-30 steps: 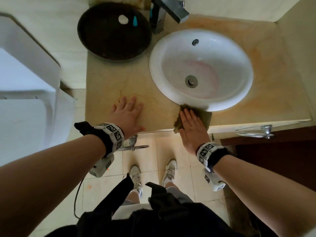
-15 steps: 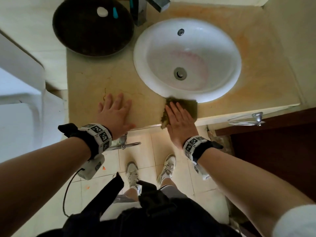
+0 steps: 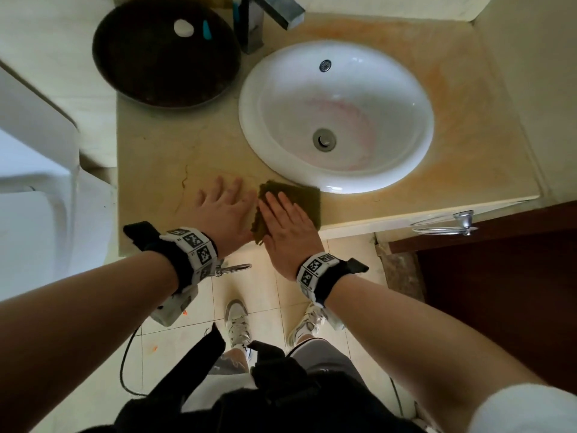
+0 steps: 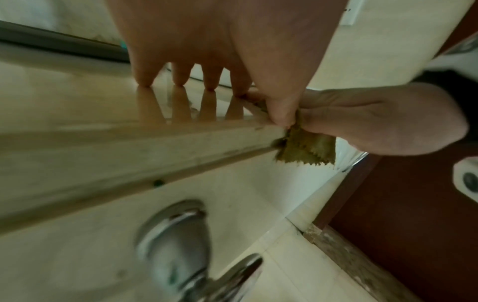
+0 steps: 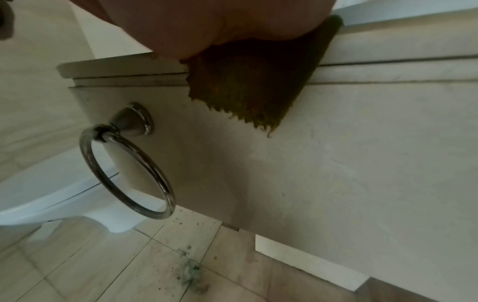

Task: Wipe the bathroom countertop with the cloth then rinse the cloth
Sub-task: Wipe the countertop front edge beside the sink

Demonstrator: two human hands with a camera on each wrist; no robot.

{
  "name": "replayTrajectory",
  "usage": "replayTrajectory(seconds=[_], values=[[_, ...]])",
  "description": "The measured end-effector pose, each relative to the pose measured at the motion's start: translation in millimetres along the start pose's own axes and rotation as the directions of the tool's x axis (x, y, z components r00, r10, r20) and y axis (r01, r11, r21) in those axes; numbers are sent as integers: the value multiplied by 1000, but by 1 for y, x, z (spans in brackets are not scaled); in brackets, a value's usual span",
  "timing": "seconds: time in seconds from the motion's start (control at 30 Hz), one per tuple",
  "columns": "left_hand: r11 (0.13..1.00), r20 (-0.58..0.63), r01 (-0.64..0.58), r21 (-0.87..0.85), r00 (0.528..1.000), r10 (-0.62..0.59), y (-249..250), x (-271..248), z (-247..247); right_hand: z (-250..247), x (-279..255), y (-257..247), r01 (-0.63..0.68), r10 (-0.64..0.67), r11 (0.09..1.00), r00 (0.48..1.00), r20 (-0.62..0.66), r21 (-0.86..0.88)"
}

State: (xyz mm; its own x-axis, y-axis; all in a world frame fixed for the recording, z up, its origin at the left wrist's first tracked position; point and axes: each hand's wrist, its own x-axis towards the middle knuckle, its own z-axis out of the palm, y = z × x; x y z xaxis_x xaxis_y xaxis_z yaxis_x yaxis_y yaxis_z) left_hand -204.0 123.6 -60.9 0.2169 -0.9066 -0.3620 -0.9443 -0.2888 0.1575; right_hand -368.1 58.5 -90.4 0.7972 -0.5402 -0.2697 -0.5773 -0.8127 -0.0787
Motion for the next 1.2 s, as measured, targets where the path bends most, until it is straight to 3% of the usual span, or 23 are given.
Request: replayTrajectory(seconds=[0.33,0.5,0.6,0.73,0.87,1.0,1.1,1.2], values=[[998,-6,-64,-6,998,64,89,26,8,3,-38,105,-44,44,999,999,-17,7],[999,-61,45,-27,997,-46,117,34,14,2,-69,210,-277,277,961,961,-24,-22],[994,-70,105,-30,992,-107,127,40,10,-7,-71,242,-304,304,953,952,35,-23],[984,-60,176,-16,982,-176,135,47,6,-4,-63,199,-267,267,964,964,19,14],[988,-56,141,58,989,-138,131,46,0,2,-59,137,-4,2,995,1000,22,101],[997,-5,77,17,997,-77,107,36,-15,-6,-29,87,118,-117,983,993,-15,142],[1000,6,14,-26,1000,-14,74,27,-17,-7,-20,86,183,-184,982,983,9,49],[999,21,-34,-25,999,34,47,27,-16,-8,-27,110,152,-151,988,988,9,-23]])
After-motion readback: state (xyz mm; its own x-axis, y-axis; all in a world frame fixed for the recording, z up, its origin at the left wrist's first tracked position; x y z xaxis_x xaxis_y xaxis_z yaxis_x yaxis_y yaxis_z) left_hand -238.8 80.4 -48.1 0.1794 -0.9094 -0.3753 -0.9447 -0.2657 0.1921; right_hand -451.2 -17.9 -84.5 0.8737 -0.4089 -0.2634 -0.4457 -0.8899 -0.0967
